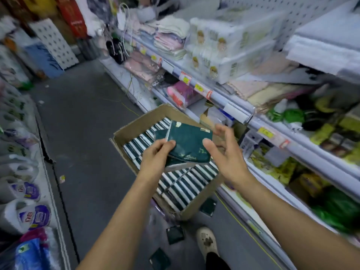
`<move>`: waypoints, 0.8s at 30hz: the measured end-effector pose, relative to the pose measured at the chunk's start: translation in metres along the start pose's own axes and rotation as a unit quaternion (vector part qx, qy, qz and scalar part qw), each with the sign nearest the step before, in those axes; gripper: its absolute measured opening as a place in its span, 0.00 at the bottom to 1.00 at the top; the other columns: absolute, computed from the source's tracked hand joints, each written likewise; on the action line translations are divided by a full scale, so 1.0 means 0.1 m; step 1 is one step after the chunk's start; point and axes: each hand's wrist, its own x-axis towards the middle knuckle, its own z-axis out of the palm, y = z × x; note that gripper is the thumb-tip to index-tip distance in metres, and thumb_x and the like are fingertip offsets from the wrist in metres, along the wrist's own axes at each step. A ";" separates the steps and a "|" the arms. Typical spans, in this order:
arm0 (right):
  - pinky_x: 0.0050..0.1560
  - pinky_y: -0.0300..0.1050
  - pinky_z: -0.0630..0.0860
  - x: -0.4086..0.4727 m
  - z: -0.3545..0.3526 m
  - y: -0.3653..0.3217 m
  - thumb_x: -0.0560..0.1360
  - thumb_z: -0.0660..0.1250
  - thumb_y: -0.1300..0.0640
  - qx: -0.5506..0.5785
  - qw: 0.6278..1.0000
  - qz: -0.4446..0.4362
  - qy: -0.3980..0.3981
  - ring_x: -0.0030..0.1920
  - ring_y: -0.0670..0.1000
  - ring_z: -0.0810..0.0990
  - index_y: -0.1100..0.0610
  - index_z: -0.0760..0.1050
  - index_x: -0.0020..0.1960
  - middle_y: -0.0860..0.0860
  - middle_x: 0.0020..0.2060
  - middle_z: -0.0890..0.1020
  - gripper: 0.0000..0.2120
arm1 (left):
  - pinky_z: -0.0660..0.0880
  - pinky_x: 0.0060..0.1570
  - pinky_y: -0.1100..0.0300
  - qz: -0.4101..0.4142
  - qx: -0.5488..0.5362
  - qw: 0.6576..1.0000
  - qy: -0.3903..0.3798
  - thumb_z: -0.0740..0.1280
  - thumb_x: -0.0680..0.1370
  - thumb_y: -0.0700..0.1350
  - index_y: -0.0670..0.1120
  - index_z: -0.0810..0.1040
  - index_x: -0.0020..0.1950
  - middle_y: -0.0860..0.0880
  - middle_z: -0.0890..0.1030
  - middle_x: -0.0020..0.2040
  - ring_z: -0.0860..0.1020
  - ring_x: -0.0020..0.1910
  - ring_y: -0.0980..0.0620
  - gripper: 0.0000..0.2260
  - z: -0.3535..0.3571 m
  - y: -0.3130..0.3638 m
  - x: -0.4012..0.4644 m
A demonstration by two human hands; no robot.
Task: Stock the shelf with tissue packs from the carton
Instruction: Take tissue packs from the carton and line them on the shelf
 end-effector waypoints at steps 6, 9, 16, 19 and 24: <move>0.53 0.43 0.77 -0.42 -0.76 -0.45 0.72 0.74 0.45 -0.007 0.995 0.100 -0.004 0.56 0.45 0.80 0.50 0.78 0.57 0.48 0.54 0.82 0.17 | 0.73 0.49 0.53 0.070 0.127 0.979 -0.141 0.67 0.79 0.46 0.48 0.82 0.41 0.46 0.84 0.43 0.81 0.45 0.48 0.09 0.45 0.44 -0.65; 0.41 0.42 0.78 -0.73 -1.16 -0.68 0.71 0.75 0.48 0.002 0.993 0.116 0.002 0.42 0.47 0.83 0.55 0.80 0.48 0.50 0.43 0.85 0.12 | 0.75 0.48 0.54 0.112 0.145 0.963 -0.199 0.68 0.79 0.45 0.44 0.83 0.47 0.44 0.85 0.46 0.82 0.44 0.50 0.07 0.81 0.65 -0.91; 0.38 0.43 0.77 -1.51 -2.25 -0.80 0.73 0.72 0.53 0.149 0.958 0.140 0.202 0.40 0.49 0.82 0.60 0.76 0.52 0.54 0.45 0.83 0.13 | 0.78 0.55 0.51 0.133 0.142 0.955 -0.225 0.61 0.77 0.65 0.54 0.85 0.40 0.51 0.86 0.44 0.84 0.47 0.50 0.20 1.78 0.90 -1.51; 0.37 0.50 0.78 -1.92 -2.74 -0.80 0.65 0.73 0.51 0.203 0.936 0.116 0.263 0.45 0.54 0.82 0.59 0.74 0.56 0.59 0.52 0.81 0.23 | 0.77 0.58 0.53 0.137 0.144 0.938 -0.283 0.60 0.70 0.74 0.57 0.85 0.41 0.54 0.86 0.47 0.83 0.50 0.53 0.25 2.25 0.96 -1.87; 0.34 0.53 0.82 -2.68 -3.62 -0.83 0.73 0.72 0.64 0.239 0.923 0.077 0.291 0.46 0.59 0.85 0.58 0.69 0.60 0.59 0.55 0.80 0.19 | 0.74 0.42 0.67 0.232 0.127 0.906 -0.330 0.68 0.75 0.60 0.55 0.82 0.46 0.57 0.84 0.45 0.81 0.46 0.60 0.10 3.06 1.08 -2.66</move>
